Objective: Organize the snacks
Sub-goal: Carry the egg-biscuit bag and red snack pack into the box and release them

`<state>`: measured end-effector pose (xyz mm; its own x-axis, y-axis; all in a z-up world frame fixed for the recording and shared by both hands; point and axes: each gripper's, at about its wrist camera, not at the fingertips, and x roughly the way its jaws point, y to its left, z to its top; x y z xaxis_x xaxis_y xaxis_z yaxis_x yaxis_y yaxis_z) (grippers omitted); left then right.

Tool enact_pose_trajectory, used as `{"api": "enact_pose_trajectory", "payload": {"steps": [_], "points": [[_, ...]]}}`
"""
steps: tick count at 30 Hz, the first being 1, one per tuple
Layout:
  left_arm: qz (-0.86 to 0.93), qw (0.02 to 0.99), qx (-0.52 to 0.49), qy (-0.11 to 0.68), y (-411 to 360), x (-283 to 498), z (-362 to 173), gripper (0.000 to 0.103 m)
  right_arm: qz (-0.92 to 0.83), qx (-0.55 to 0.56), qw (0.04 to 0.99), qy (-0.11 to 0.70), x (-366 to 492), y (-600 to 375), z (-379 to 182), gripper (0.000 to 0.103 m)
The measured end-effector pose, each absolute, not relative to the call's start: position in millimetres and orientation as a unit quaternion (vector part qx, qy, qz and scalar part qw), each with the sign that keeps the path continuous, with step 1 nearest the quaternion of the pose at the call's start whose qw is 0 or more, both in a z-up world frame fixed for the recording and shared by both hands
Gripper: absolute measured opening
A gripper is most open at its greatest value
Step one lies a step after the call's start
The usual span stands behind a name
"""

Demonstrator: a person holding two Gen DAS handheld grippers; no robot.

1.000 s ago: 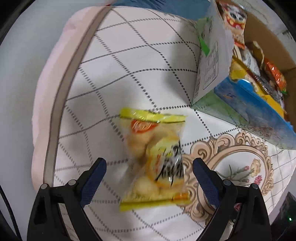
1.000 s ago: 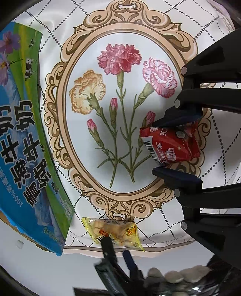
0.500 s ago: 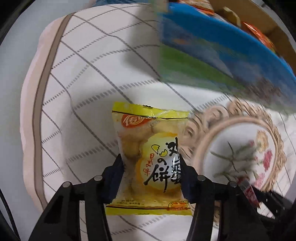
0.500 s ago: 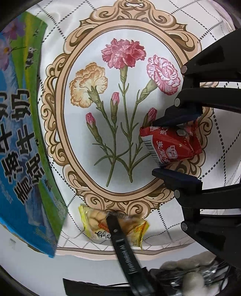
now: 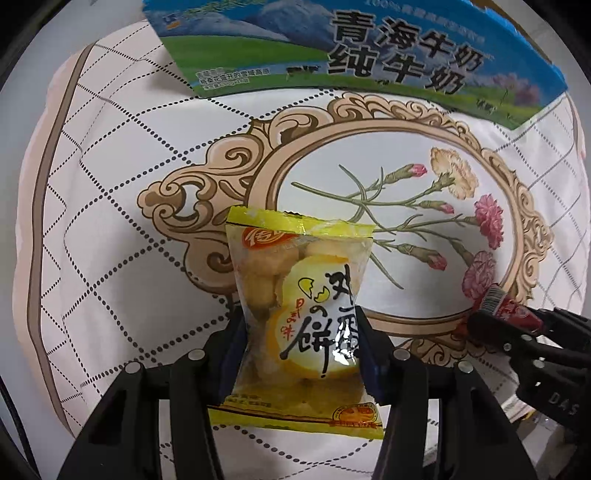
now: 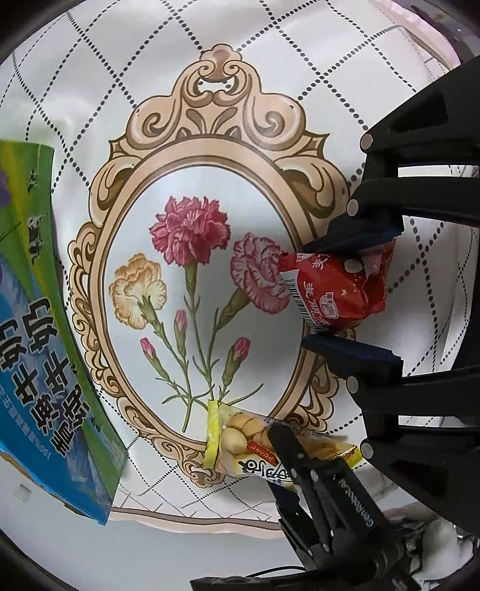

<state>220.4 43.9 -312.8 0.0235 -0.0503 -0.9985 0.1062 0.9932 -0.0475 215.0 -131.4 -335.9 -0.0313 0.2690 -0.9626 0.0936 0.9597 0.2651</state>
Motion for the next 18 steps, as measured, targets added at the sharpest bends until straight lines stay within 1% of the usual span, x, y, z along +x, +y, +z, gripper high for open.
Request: {"api": "enact_pose_trajectory", "payload": {"steps": [3, 9, 11, 14, 16, 18], "points": [[-0.054, 0.717, 0.021, 0.695, 38, 207, -325, 0.051, 0.063, 0.121, 0.689, 0.712, 212, -129, -339, 0.045], [-0.055, 0.715, 0.018, 0.697, 43, 194, -334, 0.053, 0.066, 0.121, 0.690, 0.710, 211, -133, -336, 0.046], [-0.058, 0.712, 0.015, 0.700, 42, 202, -337, 0.056, 0.069, 0.124, 0.688, 0.711, 211, -134, -334, 0.047], [-0.063, 0.707, 0.016, 0.705, 37, 208, -335, 0.065, 0.071, 0.123, 0.686, 0.714, 213, -133, -332, 0.050], [-0.067, 0.701, 0.014, 0.709, 36, 211, -336, 0.073, 0.078, 0.122, 0.683, 0.716, 214, -130, -330, 0.059], [-0.067, 0.699, 0.016, 0.711, 32, 212, -338, 0.073, 0.079, 0.115, 0.683, 0.718, 214, -126, -330, 0.061]]}}
